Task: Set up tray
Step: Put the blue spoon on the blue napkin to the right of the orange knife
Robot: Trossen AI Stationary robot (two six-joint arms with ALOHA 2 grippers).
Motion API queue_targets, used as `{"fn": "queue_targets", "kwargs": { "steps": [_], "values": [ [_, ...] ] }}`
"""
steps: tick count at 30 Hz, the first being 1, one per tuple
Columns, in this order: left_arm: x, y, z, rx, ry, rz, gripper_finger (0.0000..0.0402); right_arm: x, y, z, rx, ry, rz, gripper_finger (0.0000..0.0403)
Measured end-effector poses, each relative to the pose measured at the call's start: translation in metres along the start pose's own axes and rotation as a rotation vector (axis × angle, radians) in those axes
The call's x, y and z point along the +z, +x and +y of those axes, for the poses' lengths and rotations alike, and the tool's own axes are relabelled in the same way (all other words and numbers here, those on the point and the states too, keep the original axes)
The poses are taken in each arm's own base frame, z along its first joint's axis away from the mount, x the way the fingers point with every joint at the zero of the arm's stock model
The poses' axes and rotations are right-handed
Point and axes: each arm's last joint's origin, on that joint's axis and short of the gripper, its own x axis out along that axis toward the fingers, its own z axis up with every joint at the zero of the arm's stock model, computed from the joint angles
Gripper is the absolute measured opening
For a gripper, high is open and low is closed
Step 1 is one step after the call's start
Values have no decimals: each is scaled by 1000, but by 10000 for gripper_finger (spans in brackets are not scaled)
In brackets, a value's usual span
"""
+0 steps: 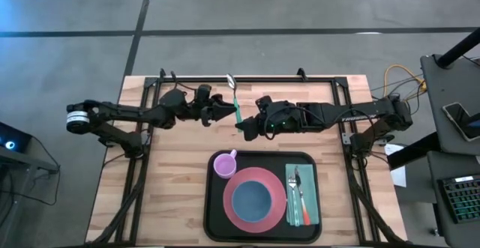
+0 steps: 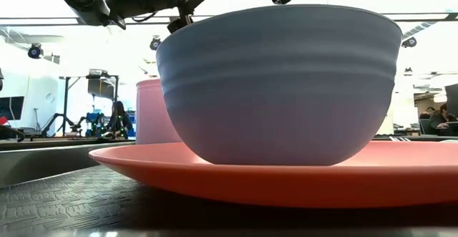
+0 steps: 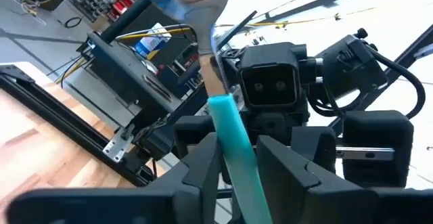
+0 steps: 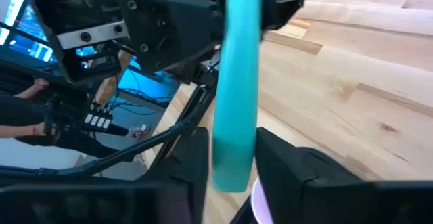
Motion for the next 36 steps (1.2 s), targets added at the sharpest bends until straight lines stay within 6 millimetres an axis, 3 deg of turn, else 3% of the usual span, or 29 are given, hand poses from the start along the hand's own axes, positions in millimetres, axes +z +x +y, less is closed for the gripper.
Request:
{"fn": "queue_targets", "kwargs": {
  "steps": [5, 10, 18, 24, 32, 36],
  "values": [
    [0, 0, -1, -8, 33, -2, 33, 0, 0, -1, -11, -4, 7, 154],
    [1, 0, 0, 12, 48, -17, 27, -4, -1, -6, -62, 4, 43, 184],
    [5, -4, 12, 140, 36, -25, 30, -20, -9, -18, -225, -32, 120, 200],
    [5, -1, 21, 337, 3, 42, 29, -26, -15, -24, -365, -85, 5, 200],
    [41, 22, -6, 441, 9, 15, 30, -20, -17, -30, -490, -170, -183, 200],
    [53, 34, -3, 532, 58, 69, 31, -18, -18, -28, -498, -244, -192, 201]
  ]
}}
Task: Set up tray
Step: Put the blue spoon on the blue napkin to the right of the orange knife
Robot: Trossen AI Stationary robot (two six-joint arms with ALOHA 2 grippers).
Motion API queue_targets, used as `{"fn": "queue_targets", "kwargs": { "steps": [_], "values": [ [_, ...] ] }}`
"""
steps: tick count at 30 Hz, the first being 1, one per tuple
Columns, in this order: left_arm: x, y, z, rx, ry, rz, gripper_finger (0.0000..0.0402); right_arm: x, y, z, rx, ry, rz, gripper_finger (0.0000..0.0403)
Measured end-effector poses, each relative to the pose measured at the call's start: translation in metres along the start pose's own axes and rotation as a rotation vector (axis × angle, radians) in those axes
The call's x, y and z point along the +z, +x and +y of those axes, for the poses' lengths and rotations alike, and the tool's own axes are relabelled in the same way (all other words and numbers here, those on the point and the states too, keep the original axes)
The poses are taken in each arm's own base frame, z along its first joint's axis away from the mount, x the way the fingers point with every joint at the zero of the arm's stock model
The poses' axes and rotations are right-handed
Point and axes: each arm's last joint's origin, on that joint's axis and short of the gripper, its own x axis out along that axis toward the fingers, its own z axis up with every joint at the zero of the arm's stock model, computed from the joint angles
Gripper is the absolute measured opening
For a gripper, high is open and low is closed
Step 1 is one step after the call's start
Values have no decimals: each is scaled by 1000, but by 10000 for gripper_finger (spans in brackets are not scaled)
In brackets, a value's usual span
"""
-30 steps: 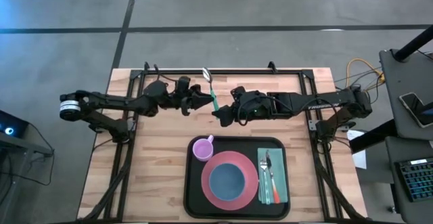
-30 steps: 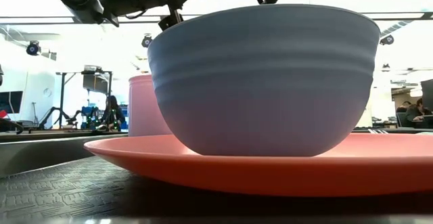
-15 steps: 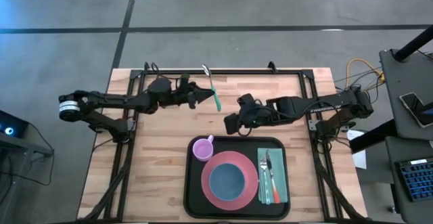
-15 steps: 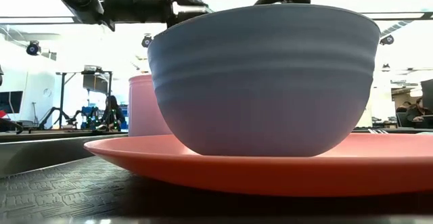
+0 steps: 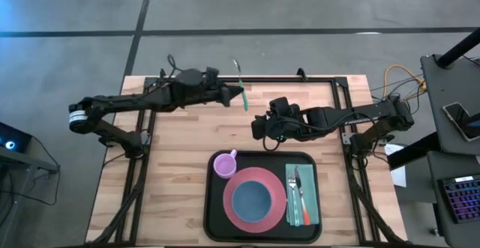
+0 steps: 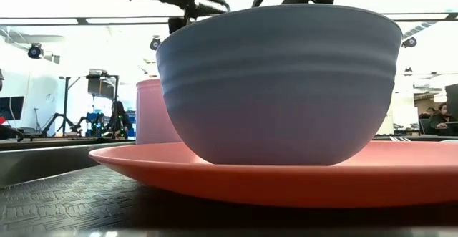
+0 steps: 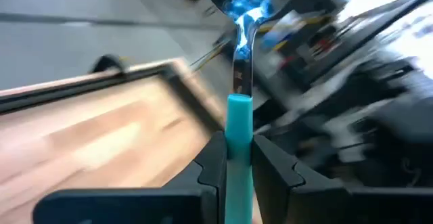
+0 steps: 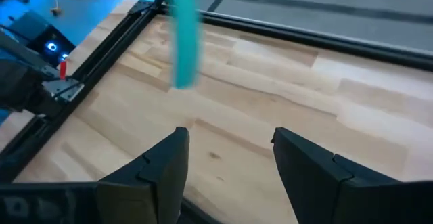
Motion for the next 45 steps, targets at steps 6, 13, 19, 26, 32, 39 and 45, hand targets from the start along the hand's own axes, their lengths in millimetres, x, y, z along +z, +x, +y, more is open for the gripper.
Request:
{"fn": "queue_targets", "kwargs": {
  "steps": [6, 13, 19, 26, 32, 39, 45],
  "values": [
    [-12, 28, 6, 136, 176, 191, 32, 1, 0, 0, -9, -2, -17, 201],
    [-39, 53, 14, 270, 421, 401, 33, 14, -2, -7, -8, 283, -33, 197],
    [-57, 61, 37, 388, 547, 517, 33, 28, -4, -18, -14, 312, -29, 184],
    [-76, 71, 64, 464, 527, 635, 33, 31, 8, -25, 15, 374, 152, 168],
    [-79, 66, 46, 446, 582, 609, 34, 32, 22, -31, -14, 365, 207, 151],
    [-60, 52, 23, 470, 635, 453, 34, 40, 27, -33, 17, 374, 200, 132],
    [-43, 55, 8, 443, 625, 389, 34, 45, 35, -22, 101, 384, 145, 128]
  ]
}}
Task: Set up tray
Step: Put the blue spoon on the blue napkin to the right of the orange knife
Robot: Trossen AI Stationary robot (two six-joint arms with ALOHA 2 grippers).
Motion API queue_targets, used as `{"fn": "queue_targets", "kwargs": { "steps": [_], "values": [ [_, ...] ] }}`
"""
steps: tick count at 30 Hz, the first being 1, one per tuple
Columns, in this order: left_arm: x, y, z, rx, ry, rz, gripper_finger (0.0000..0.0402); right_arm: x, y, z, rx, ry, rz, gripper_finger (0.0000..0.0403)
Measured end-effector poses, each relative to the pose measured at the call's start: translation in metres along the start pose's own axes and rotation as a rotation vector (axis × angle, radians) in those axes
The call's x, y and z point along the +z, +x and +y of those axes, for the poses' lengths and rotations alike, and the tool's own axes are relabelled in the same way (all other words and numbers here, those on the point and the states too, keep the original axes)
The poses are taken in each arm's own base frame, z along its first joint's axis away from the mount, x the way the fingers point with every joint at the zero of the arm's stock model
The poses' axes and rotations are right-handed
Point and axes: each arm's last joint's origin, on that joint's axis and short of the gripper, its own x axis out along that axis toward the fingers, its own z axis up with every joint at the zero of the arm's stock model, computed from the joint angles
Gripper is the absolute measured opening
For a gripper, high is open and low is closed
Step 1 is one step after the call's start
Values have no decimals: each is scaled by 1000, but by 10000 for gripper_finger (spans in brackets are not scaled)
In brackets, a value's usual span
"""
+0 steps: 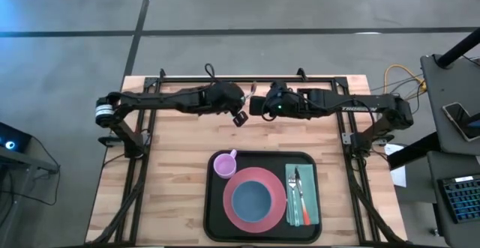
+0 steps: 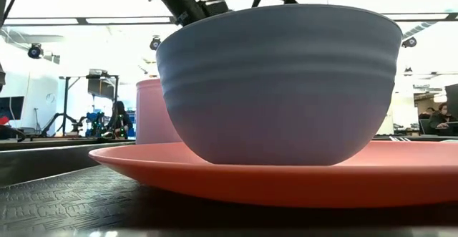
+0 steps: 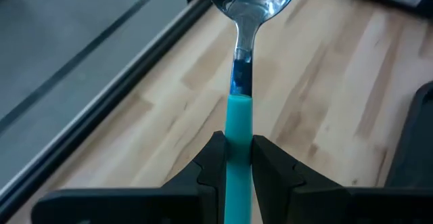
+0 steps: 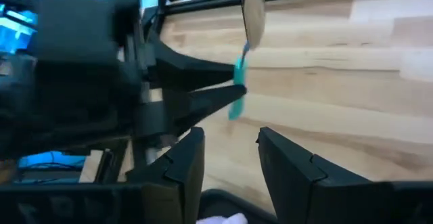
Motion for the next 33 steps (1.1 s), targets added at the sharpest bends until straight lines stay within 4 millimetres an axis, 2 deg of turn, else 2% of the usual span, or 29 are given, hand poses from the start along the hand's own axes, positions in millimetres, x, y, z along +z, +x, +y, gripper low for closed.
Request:
{"fn": "queue_targets", "kwargs": {
  "steps": [4, 9, 12, 16, 19, 22, 27, 29, 33],
  "values": [
    [13, -9, -3, 34, 24, -45, 34, -3, 10, 0, -28, 4, -34, 129],
    [11, -8, -3, 37, 54, -28, 34, -1, 7, 1, -33, -2, -129, 128],
    [10, -8, -6, 3, 90, -27, 34, -1, 5, 2, -18, -21, -101, 124],
    [4, -11, -14, -27, 227, -14, 34, 4, -6, 2, 35, -73, -16, 118],
    [3, -20, -15, -45, 264, -29, 34, 6, -17, -1, 49, -178, 40, 114],
    [2, -27, -12, -52, 216, -35, 34, 6, -37, -8, 39, -331, 85, 110],
    [0, -40, 2, -29, 191, -1, 34, 0, -65, -28, -68, -507, 190, 109],
    [-5, -40, 5, -29, 253, 63, 34, -5, -69, -31, -86, -559, 235, 109],
    [-18, -36, 0, -213, 457, 140, 34, -17, -68, -24, -16, -763, 260, 109]
  ]
}}
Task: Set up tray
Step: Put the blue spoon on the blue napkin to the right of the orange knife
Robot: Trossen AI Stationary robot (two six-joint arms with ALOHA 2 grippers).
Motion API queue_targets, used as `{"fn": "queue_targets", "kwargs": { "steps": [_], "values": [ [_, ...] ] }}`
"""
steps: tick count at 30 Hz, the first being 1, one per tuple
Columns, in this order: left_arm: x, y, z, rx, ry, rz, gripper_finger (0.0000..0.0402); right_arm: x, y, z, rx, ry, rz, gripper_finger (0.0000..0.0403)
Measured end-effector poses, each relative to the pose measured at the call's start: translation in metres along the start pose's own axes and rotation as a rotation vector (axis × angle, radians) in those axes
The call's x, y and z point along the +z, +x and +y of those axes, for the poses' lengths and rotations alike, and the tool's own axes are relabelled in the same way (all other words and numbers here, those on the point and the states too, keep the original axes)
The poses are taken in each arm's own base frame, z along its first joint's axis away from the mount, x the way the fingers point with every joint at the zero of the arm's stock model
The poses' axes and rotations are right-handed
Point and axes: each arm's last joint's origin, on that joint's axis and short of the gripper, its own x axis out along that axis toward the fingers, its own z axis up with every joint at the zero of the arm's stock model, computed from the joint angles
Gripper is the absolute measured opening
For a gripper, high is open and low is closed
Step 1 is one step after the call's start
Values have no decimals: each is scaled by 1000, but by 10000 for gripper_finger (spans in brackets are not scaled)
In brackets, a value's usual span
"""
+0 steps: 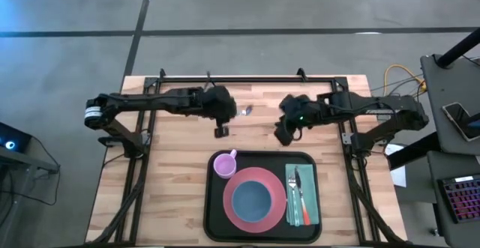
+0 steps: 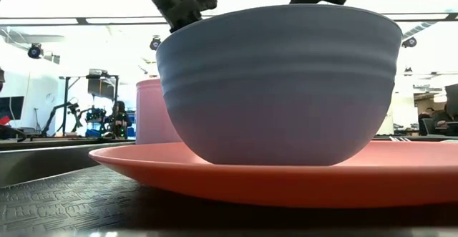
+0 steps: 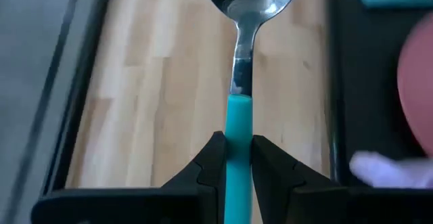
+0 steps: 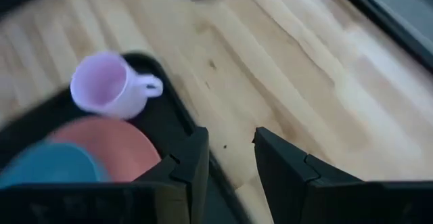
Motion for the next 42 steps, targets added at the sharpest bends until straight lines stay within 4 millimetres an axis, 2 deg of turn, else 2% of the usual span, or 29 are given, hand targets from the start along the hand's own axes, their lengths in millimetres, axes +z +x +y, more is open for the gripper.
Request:
{"fn": "queue_targets", "kwargs": {
  "steps": [5, 9, 13, 16, 20, 24, 26, 28, 34, 38, 42],
  "values": [
    [-10, 7, -18, -24, 285, 42, 34, 6, 12, 16, 2, -223, 0, 109],
    [-10, 8, -27, 105, 485, 90, 34, 14, 21, 25, -11, -328, -1, 109],
    [-8, 8, -35, 141, 628, 101, 34, 27, 27, 32, -45, -394, -27, 109],
    [-4, 7, -39, 211, 674, 94, 34, 39, 30, 27, -59, -268, -45, 109],
    [-4, 6, -39, 239, 667, 97, 34, 55, 33, 8, -11, -72, -18, 109],
    [-3, 3, -42, 240, 675, 85, 34, 59, 33, 6, 55, -137, -7, 109],
    [0, -3, -47, 240, 737, 51, 34, 58, 32, 8, 115, -157, 7, 109],
    [4, -8, -53, 245, 807, 15, 34, 61, 34, 5, 159, -77, 28, 109],
    [17, -14, -72, 424, 997, -87, 34, 74, 39, -22, 199, 211, 75, 109],
    [18, -18, -81, 554, 1145, -106, 34, 83, 38, -37, 233, 314, 76, 109],
    [15, -24, -85, 602, 1217, -126, 34, 93, 31, -54, 257, 398, 29, 109]
  ]
}}
